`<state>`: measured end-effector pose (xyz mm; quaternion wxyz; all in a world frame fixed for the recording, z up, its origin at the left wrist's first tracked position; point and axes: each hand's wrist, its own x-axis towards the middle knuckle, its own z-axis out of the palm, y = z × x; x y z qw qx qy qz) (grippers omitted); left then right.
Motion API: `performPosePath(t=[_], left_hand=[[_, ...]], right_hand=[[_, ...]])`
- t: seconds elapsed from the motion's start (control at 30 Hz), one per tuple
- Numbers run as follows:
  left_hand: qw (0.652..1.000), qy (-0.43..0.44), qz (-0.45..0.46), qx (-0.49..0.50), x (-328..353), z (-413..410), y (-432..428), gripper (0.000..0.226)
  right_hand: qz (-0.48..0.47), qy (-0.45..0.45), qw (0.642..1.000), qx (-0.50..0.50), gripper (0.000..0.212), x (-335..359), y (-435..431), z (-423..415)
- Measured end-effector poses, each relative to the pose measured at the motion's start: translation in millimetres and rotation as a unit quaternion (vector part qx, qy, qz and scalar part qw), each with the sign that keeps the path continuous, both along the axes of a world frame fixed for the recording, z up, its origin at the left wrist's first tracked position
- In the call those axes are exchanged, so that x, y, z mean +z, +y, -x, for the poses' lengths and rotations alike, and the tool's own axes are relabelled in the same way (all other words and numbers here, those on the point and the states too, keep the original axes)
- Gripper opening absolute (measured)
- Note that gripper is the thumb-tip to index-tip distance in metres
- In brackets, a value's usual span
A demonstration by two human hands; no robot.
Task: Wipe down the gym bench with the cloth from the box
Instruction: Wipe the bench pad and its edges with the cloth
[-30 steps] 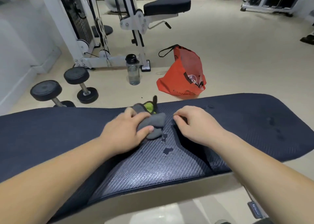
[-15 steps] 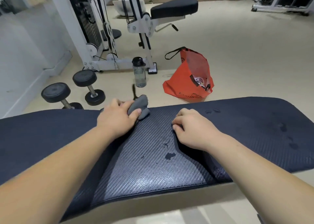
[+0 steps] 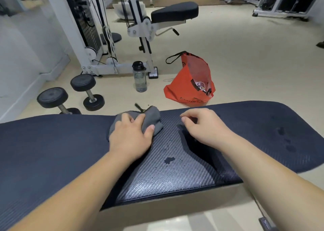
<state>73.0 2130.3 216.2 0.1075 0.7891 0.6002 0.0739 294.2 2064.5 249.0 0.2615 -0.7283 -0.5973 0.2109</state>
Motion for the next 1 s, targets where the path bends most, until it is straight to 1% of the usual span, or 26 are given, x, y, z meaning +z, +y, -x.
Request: performPosePath(t=[0.03,0.1,0.17,0.23,0.27,0.3,0.4,0.47,0.53,0.57,0.6,0.63,0.73,0.77,0.8,0.83,0.9,0.97,1.0], left_hand=[[1.0,0.01,-0.005,-0.027,-1,-7,-19,0.051],[0.991,0.028,-0.011,-0.132,4,-6,-61,0.054],[0.981,0.034,0.002,-0.191,9,3,-69,0.06],[0.976,0.076,-0.02,-0.204,9,7,-47,0.065],[0.975,0.099,-0.042,-0.192,7,4,-35,0.066],[0.978,0.102,-0.044,-0.174,4,-2,-26,0.066],[0.988,0.036,0.008,-0.15,-5,-24,-33,0.063],[0.981,0.012,0.031,-0.193,-6,-23,-61,0.068],[0.966,0.026,0.032,-0.257,1,-8,-80,0.067],[0.961,0.036,0.021,-0.275,4,-2,-76,0.065],[0.96,0.046,0.013,-0.276,6,2,-64,0.064],[0.965,0.06,0.005,-0.256,7,2,-51,0.063],[0.992,0.085,-0.006,-0.094,4,-12,-27,0.063],[0.994,0.086,-0.018,-0.063,1,-20,-33,0.063],[0.993,0.086,-0.038,-0.065,-4,-26,-45,0.063],[0.991,0.076,-0.054,-0.098,-9,-30,-63,0.063],[0.974,0.052,-0.067,-0.211,-9,-26,-99,0.061],[0.954,0.047,-0.061,-0.29,-5,-16,-96,0.063],[0.951,0.057,-0.058,-0.298,-3,-14,-81,0.064]], right_hand=[[-0.001,0.011,1.0,-0.014,0.021,2,-2,-6],[-0.001,0.03,0.999,-0.038,0.018,6,-7,-18],[0.003,0.037,0.998,-0.056,0.017,6,-13,-28],[0.011,0.029,0.997,-0.07,0.018,4,-21,-36],[0.012,0.025,0.997,-0.074,0.019,2,-25,-39],[0.013,0.025,0.997,-0.077,0.019,1,-29,-42],[0.02,0.012,0.996,-0.09,0.019,-1,-40,-52],[0.028,-0.001,0.995,-0.101,0.019,0,-45,-59],[0.039,-0.018,0.993,-0.107,0.018,-1,-48,-64],[0.048,-0.026,0.993,-0.108,0.018,-1,-48,-66],[0.058,-0.031,0.992,-0.105,0.018,-2,-48,-67],[0.066,-0.032,0.992,-0.1,0.017,-3,-48,-66],[0.076,-0.041,0.994,-0.07,0.018,-3,-46,-65],[0.084,-0.053,0.994,-0.056,0.02,-3,-46,-64],[0.097,-0.07,0.992,-0.04,0.022,-3,-45,-64],[0.115,-0.092,0.989,-0.022,0.024,-2,-45,-62],[0.144,-0.116,0.983,0.003,0.026,-3,-42,-60],[0.152,-0.095,0.984,0.011,0.037,-3,-40,-62],[0.144,-0.069,0.987,-0.002,0.044,0,-39,-64]])
